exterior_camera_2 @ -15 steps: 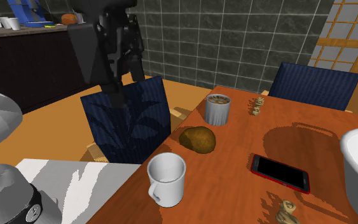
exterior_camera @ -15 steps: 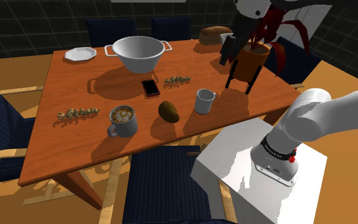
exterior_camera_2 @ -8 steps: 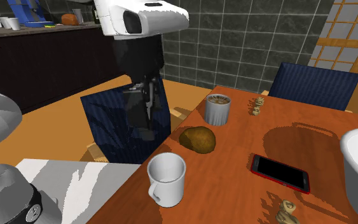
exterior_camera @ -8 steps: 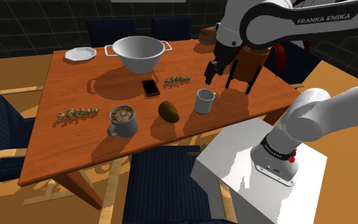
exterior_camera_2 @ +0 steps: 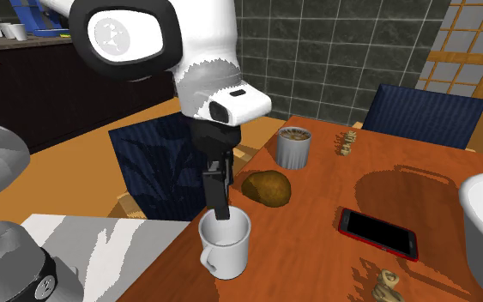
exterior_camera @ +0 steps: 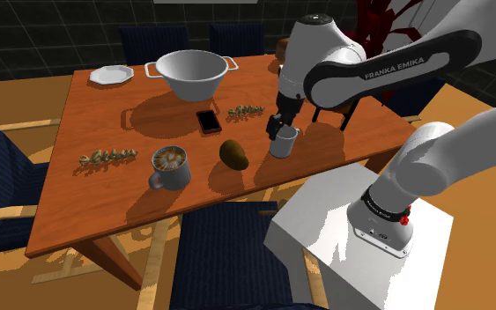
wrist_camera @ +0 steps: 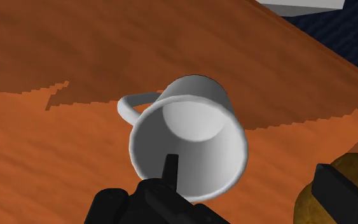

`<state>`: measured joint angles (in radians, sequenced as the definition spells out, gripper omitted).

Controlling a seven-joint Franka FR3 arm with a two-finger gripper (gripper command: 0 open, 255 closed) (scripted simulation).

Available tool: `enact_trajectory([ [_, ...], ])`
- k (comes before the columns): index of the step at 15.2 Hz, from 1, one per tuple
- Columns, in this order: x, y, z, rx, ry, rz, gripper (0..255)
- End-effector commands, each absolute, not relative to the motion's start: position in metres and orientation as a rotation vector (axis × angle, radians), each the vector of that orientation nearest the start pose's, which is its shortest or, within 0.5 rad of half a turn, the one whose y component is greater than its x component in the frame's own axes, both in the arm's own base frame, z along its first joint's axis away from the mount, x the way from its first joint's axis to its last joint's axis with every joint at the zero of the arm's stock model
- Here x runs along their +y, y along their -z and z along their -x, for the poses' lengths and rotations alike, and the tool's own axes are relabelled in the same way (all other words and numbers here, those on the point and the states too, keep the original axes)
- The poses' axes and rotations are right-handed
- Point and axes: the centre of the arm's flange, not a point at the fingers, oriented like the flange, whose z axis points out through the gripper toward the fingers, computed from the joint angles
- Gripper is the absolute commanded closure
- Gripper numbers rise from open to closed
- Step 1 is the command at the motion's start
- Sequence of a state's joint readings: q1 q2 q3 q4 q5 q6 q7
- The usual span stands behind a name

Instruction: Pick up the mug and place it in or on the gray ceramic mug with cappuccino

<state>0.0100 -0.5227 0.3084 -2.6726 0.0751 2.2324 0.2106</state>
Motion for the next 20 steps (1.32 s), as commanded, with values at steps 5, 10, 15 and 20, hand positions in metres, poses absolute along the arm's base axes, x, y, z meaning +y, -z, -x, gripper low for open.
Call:
enact_trajectory([
  [5, 0.116, -0.367, -0.363, -0.048, 0.138, 3.212, 0],
  [10, 0.115, -0.359, -0.364, -0.048, 0.138, 3.212, 0],
  [15, 0.115, -0.359, -0.364, -0.048, 0.138, 3.213, 255],
  [20, 0.115, -0.359, -0.364, -0.048, 0.138, 3.213, 255],
])
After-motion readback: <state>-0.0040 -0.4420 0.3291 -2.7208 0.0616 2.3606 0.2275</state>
